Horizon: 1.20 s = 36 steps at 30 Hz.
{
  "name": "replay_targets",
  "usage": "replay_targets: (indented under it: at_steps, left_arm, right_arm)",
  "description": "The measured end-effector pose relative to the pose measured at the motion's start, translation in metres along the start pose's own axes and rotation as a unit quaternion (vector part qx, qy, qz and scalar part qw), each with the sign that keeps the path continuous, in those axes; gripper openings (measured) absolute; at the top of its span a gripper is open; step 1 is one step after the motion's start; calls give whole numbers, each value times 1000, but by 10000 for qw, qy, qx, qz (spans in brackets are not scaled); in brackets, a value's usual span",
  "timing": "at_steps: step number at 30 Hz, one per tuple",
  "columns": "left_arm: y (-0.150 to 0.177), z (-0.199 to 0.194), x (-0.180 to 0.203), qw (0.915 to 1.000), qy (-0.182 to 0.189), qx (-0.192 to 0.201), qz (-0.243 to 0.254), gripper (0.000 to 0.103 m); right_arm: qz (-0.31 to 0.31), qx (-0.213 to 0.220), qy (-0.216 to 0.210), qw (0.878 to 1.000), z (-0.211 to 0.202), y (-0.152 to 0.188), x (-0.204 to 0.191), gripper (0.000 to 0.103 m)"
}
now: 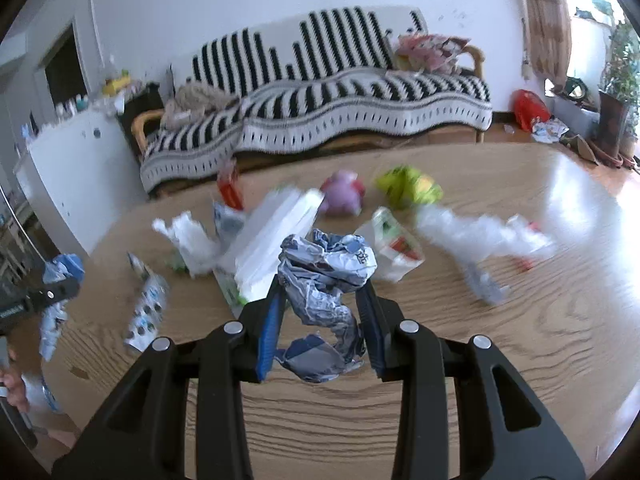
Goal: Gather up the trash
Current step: 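Carry the paper in the left gripper over the black trash bin, then open the left gripper to drop the paper into the bin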
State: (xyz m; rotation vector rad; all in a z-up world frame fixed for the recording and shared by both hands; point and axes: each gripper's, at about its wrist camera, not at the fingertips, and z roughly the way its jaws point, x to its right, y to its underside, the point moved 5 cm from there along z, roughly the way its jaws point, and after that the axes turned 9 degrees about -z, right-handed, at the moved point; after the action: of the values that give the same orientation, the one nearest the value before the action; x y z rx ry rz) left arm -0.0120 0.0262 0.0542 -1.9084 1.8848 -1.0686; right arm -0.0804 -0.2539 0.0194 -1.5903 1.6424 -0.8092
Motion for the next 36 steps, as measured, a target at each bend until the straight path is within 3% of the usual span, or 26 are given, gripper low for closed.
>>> replay_targets:
  at_steps: [5, 9, 13, 15, 19, 22, 28, 36]
  left_arm:
    - [19, -16, 75, 9971, 602, -18, 460, 28]
    - [63, -18, 159, 9868, 1272, -388, 920, 28]
    - [159, 3, 256, 9573, 2070, -1531, 1314, 28]
    - [215, 23, 292, 9433, 2035, -1989, 1708, 28]
    - [292, 64, 321, 9208, 1916, -2856, 1837, 28]
    - [323, 82, 332, 9129, 1762, -3116, 1960, 28]
    - [342, 96, 345, 9086, 1608, -3219, 2121, 28]
    - [340, 88, 333, 9059, 1631, -3260, 2156, 28]
  right_arm:
    - [256, 259, 245, 9990, -62, 6, 49, 36]
    - [461, 271, 444, 9976, -115, 32, 98, 36]
    - [542, -18, 595, 9968, -153, 68, 143, 36]
    - [642, -401, 635, 9951, -158, 100, 164, 36]
    - [1018, -1047, 648, 9872, -154, 168, 190, 36]
    - [1410, -1438, 551, 9780, -143, 214, 202, 36]
    - [1854, -1635, 430, 9680, -139, 257, 213, 36]
    - [2009, -1784, 301, 9627, -131, 260, 217, 36]
